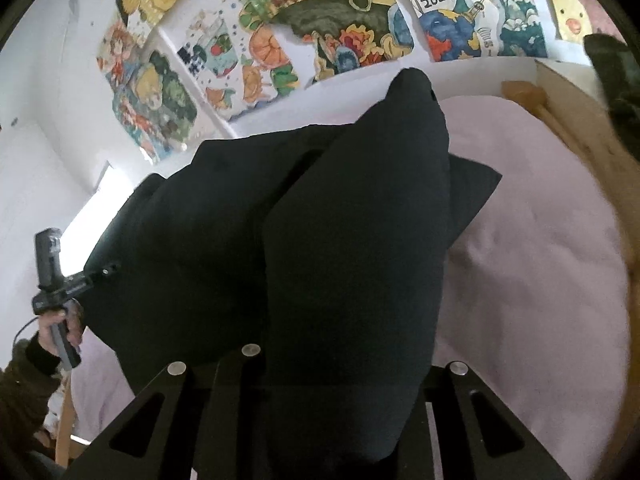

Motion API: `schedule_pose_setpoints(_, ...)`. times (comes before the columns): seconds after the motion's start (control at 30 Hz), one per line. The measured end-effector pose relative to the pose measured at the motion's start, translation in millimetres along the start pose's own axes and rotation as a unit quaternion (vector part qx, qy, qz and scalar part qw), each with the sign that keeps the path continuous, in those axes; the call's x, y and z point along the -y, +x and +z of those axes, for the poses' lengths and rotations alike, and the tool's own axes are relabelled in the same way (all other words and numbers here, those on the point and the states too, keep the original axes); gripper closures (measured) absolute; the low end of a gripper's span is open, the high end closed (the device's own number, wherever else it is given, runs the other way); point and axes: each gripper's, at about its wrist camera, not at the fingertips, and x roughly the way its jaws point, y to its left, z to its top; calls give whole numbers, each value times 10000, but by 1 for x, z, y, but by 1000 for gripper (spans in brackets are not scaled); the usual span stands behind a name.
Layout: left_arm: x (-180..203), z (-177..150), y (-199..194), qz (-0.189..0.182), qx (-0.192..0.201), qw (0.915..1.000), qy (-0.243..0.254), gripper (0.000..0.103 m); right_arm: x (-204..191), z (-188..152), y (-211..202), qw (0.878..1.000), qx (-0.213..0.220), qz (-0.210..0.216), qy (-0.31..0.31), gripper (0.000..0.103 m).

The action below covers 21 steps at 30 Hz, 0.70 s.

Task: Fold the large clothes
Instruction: 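Lower the folded jacket onto the bed and open both tools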

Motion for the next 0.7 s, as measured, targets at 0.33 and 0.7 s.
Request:
schedule_pose_setpoints(0.33,25,-70,-58,57,-137,9999,-12,90,-62,-67,-52,9982,-373,-404,-247,82)
schedule_pose_setpoints(0.7,13,-99,-27,487,-308,9977,-364,63,-32,-113,-33,9943,-257,-1020,186,49)
